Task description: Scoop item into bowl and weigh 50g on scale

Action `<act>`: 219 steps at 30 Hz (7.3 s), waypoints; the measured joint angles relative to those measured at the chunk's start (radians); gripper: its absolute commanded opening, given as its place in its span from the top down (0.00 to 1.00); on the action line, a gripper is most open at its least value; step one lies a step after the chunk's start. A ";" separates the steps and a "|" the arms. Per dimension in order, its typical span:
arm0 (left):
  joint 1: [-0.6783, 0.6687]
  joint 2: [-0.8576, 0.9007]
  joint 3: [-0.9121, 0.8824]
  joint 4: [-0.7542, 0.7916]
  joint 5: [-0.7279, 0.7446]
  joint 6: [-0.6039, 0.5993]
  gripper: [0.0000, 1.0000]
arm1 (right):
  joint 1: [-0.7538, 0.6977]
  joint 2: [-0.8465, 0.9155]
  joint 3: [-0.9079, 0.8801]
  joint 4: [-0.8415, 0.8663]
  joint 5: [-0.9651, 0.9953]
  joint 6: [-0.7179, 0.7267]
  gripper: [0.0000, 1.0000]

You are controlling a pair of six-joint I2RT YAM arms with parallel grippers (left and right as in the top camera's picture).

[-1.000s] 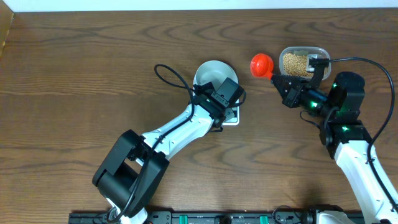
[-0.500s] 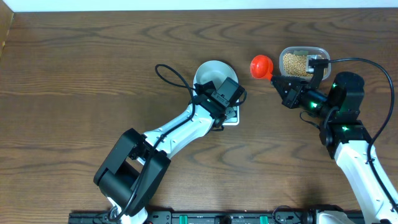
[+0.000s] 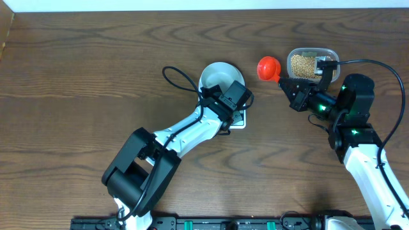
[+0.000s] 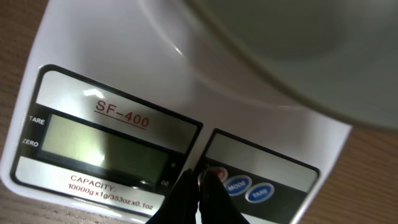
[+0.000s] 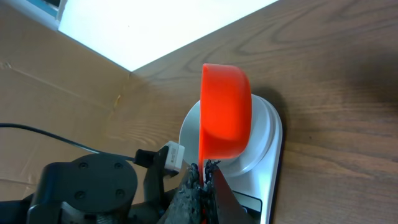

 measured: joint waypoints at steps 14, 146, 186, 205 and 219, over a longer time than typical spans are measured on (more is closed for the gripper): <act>-0.004 0.005 0.000 0.023 0.000 0.000 0.93 | 0.000 0.000 0.000 0.000 0.003 -0.010 0.99; -0.019 0.035 0.014 0.053 -0.037 -0.014 0.93 | 0.000 0.000 0.000 -0.026 0.019 -0.029 0.99; -0.019 0.036 0.017 0.045 -0.028 -0.006 0.93 | 0.000 0.000 0.000 -0.033 0.044 -0.035 0.99; -0.039 0.032 0.021 0.013 -0.006 0.008 0.93 | -0.023 0.000 0.000 -0.010 0.049 -0.035 0.99; -0.043 0.032 0.021 0.018 -0.003 0.009 0.93 | -0.023 0.000 0.000 -0.010 0.049 -0.035 0.99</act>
